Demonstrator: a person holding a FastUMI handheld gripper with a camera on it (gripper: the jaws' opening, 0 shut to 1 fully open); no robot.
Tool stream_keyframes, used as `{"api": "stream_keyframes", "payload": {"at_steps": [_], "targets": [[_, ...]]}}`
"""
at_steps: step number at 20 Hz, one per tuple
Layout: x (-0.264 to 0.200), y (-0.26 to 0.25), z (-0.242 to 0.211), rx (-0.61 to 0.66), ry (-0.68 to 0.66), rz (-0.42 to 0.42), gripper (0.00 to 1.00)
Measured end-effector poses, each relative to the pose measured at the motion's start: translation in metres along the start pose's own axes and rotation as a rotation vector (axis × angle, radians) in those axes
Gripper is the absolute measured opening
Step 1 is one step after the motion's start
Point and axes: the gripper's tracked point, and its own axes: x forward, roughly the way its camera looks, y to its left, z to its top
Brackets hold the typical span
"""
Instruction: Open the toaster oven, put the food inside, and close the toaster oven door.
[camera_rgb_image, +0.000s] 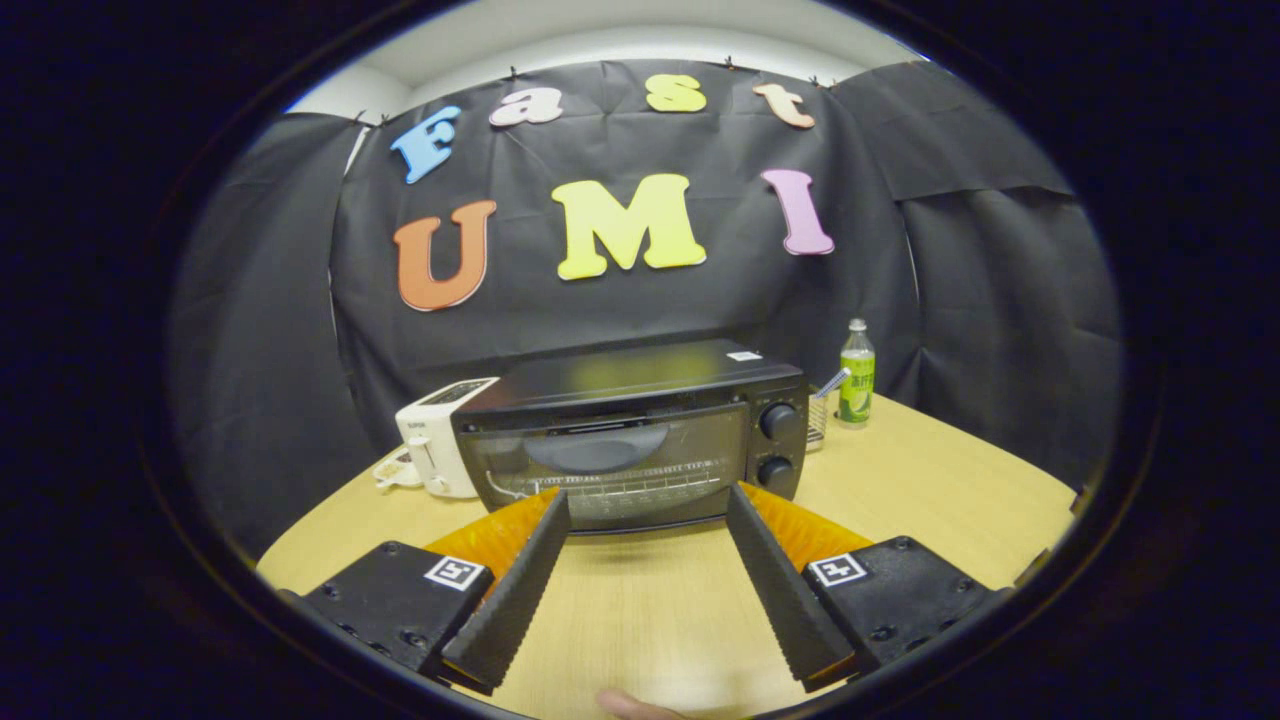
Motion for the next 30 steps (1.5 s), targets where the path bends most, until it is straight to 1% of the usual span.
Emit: {"api": "stream_keyframes", "payload": {"at_steps": [3,8,12,15,20,23,27,30], "targets": [[-0.023,-0.008,0.026,-0.005,-0.028,-0.025,1.00],[-0.078,-0.009,0.080,0.013,-0.115,-0.017,1.00],[-0.125,-0.008,0.113,-0.009,-0.173,-0.011,1.00],[-0.154,-0.004,0.130,-0.040,-0.204,0.001,1.00],[-0.191,-0.005,0.145,-0.072,-0.205,-0.017,1.00],[-0.213,0.001,0.159,-0.079,-0.233,0.003,1.00],[-0.228,0.011,0.166,-0.094,-0.239,0.030,1.00],[-0.234,0.012,0.161,-0.112,-0.226,0.037,1.00]]}}
